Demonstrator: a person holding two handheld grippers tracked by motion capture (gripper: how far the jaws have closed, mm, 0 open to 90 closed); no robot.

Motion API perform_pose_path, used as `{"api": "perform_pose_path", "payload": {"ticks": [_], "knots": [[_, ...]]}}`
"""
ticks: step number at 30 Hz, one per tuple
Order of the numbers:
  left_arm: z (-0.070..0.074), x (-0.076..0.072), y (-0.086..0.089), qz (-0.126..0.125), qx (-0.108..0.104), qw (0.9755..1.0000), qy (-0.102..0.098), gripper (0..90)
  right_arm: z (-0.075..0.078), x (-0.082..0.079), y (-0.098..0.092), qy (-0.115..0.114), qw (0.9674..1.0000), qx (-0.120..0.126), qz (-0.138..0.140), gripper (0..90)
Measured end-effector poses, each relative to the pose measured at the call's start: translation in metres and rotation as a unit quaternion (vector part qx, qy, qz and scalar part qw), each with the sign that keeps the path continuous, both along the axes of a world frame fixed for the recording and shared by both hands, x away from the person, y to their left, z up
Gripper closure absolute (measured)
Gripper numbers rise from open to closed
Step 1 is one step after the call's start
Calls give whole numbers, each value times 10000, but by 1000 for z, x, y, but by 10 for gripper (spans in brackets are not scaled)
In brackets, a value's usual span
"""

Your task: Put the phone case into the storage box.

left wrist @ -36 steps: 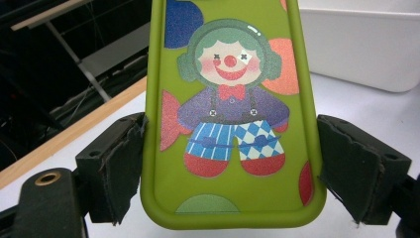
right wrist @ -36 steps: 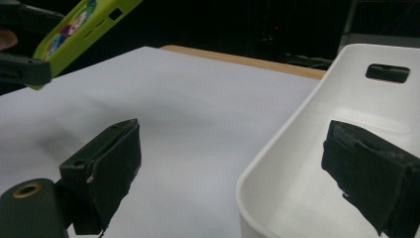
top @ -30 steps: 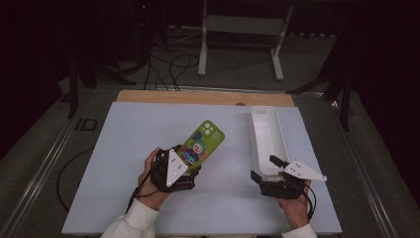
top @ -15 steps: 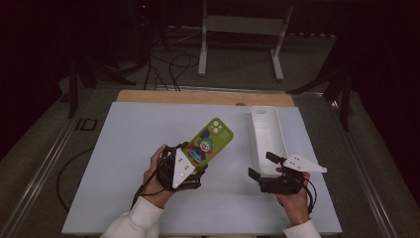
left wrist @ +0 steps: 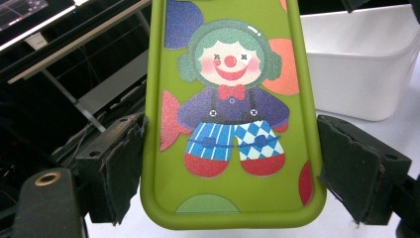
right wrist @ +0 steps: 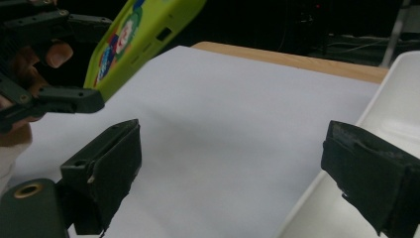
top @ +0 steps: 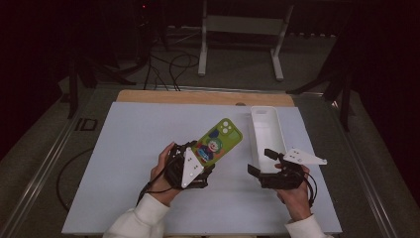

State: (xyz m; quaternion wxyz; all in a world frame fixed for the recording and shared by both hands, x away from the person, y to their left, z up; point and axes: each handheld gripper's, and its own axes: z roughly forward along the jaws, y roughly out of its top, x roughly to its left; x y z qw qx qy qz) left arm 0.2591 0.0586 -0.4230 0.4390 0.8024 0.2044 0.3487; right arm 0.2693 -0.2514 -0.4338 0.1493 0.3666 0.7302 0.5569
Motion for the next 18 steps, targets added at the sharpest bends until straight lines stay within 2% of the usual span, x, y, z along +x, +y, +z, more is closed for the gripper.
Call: {"api": "perform_pose_path", "payload": {"ticks": [11, 18], "knots": [[6, 2, -16, -154, 43, 9998, -101, 161, 16, 7, 1, -4, 9999, 56, 115, 87], [14, 3, -24, -234, 73, 9994, -232, 161, 21, 10, -3, 109, 9995, 252, 174, 86]]}}
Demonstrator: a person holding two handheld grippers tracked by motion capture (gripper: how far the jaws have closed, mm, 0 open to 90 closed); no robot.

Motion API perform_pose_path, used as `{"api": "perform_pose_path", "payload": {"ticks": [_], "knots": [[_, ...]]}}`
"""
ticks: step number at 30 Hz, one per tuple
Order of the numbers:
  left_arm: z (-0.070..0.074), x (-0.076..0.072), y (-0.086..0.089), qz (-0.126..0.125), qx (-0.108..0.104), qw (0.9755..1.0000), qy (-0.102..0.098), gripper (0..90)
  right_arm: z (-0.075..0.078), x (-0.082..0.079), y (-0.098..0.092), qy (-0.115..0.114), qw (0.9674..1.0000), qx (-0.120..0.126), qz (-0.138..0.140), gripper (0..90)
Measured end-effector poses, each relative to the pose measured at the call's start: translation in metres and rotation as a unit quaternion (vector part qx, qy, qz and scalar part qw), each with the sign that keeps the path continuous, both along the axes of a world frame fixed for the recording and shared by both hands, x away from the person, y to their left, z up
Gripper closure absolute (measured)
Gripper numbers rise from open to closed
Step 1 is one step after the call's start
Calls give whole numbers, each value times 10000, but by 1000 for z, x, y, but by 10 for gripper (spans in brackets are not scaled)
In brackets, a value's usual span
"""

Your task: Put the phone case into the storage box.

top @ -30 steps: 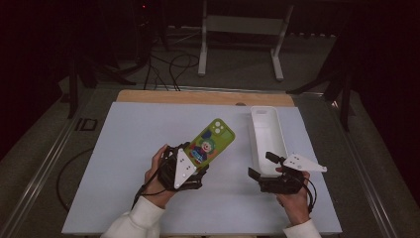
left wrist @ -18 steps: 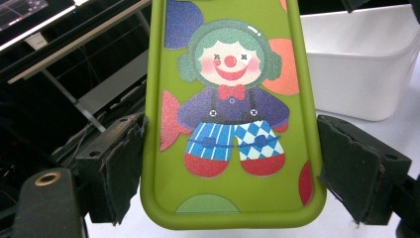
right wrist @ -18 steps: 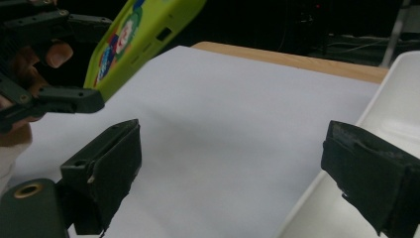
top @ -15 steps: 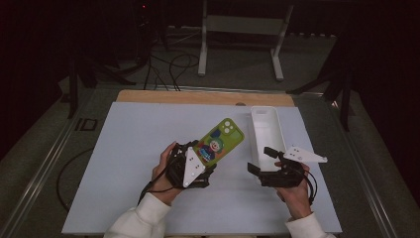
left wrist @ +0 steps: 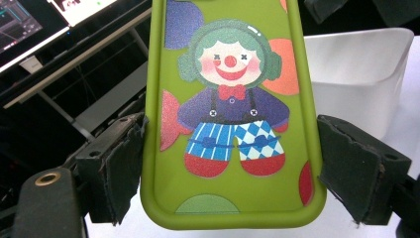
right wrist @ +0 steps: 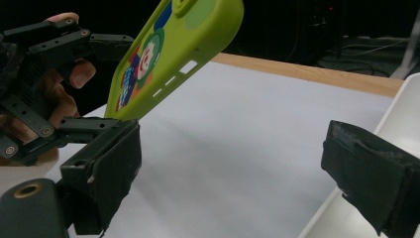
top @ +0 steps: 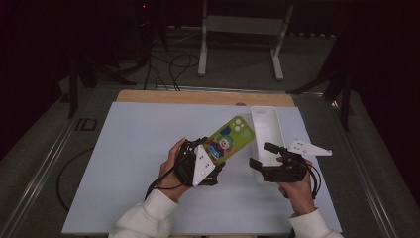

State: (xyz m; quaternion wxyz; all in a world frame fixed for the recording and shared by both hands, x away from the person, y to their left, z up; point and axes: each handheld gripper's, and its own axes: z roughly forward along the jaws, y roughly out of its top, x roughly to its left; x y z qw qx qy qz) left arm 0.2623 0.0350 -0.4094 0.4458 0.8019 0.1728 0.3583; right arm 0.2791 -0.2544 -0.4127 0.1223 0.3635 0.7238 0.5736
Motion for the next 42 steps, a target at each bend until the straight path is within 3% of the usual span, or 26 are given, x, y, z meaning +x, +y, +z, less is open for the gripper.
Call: {"api": "perform_pose_path", "payload": {"ticks": [11, 16, 21, 26, 31, 36, 42], "knots": [[1, -2, -17, -182, 91, 9997, -121, 161, 4, 4, 5, 68, 9998, 135, 156, 87], [0, -5, -23, -335, 134, 9990, -275, 161, 6, 5, 8, 109, 9994, 229, 238, 87], [-2, -6, -29, -392, 138, 9988, -260, 161, 7, 7, 10, 175, 9990, 297, 277, 89], [-4, -9, -34, -504, 158, 9984, -222, 161, 8, 8, 11, 276, 9984, 418, 267, 151], [-9, -11, -38, -643, 182, 9976, -159, 160, 9, 11, 12, 413, 9976, 499, 236, 261], [-14, -10, -39, -690, 96, 9976, -25, 160, 9, 13, 12, 609, 9952, 649, 402, 522], [-21, -10, -43, -692, 225, 9973, 69, 158, 8, 11, 16, 656, 9931, 742, 626, 794]]}}
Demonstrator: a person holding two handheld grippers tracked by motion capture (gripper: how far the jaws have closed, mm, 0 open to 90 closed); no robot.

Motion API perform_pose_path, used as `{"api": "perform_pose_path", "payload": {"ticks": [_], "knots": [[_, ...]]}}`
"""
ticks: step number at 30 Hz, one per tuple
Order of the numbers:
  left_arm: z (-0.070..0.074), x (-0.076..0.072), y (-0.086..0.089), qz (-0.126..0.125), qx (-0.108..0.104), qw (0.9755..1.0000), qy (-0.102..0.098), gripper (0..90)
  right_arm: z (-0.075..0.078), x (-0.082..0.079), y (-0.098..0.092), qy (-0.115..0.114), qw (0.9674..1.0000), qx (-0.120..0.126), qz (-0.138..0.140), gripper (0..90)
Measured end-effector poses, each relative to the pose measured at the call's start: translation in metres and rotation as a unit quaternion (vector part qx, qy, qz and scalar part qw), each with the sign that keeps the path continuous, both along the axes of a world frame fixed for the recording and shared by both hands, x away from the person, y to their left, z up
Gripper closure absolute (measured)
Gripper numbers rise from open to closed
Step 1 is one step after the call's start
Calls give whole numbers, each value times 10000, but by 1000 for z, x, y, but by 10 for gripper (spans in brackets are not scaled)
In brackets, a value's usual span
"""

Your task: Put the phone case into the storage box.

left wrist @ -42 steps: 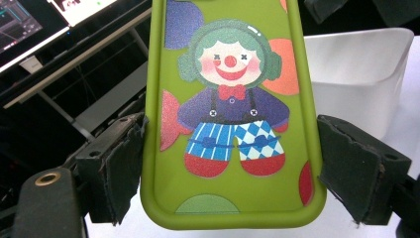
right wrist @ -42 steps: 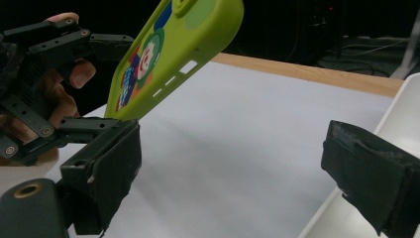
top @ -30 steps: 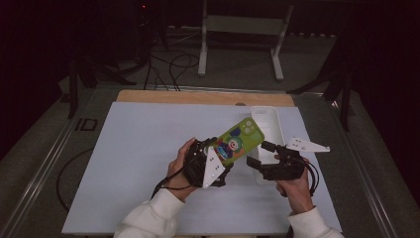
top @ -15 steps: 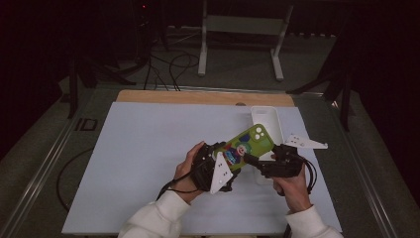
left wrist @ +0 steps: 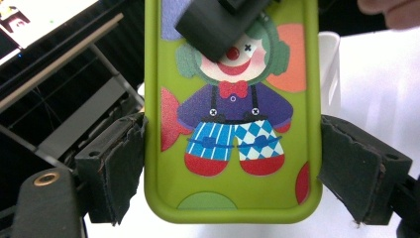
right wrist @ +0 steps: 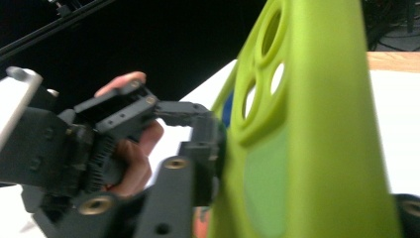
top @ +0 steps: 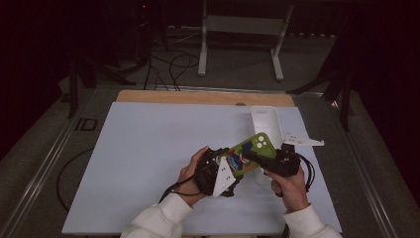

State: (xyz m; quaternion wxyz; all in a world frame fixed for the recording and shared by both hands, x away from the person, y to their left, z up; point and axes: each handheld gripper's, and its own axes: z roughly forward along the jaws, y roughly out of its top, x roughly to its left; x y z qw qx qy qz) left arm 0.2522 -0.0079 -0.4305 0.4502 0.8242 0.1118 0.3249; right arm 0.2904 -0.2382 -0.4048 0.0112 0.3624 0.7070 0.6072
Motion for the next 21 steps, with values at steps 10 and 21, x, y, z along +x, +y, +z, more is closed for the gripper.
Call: {"api": "perform_pose_path", "payload": {"ticks": [10, 21], "knots": [[-3, 6, 0, 131, 5, 9992, 374, 117, 1, -3, 6, -72, 9994, -332, -28, 886], [16, 17, 22, 112, -418, 9946, 947, 99, -1, -3, 0, -113, 9987, -492, -14, 890]]}}
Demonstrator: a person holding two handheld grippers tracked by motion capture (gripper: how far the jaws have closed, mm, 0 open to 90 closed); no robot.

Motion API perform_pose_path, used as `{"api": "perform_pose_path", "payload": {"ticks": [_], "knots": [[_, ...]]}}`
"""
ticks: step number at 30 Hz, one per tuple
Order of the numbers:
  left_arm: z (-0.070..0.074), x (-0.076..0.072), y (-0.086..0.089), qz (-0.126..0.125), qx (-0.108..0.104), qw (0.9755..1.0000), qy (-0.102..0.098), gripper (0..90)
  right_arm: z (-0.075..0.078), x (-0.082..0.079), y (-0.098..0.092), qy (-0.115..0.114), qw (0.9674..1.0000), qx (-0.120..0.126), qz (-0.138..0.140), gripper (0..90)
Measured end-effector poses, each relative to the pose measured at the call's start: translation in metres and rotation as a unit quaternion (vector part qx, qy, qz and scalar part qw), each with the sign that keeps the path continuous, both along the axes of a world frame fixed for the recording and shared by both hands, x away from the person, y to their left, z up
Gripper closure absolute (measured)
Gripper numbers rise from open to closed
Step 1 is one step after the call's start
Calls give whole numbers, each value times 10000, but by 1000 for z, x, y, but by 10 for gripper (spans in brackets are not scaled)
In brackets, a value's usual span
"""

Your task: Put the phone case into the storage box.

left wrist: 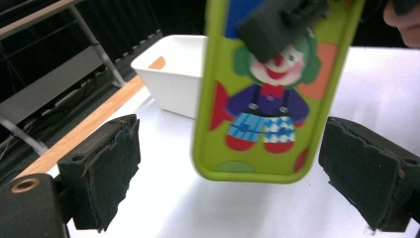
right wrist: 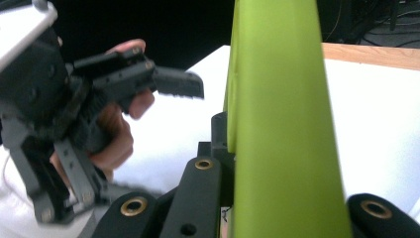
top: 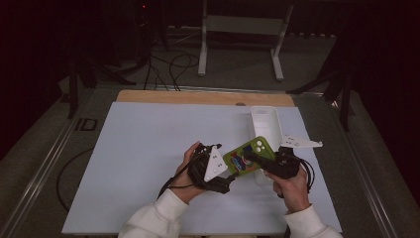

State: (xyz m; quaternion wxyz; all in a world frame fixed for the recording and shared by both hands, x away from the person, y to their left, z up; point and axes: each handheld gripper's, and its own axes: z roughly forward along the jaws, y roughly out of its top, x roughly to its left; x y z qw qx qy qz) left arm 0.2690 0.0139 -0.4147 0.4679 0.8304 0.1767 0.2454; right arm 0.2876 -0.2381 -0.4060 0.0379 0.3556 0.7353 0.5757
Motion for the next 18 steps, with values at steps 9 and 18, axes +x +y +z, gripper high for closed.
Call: {"api": "perform_pose_path", "payload": {"ticks": [9, 18], "knots": [[17, 9, 17, -65, -178, 9991, 368, 105, 5, 0, -2, -101, 9998, -165, -95, 890], [25, 20, 30, -196, -372, 9962, 769, 132, 11, 1, -8, -161, 9994, -196, -221, 890]]}}
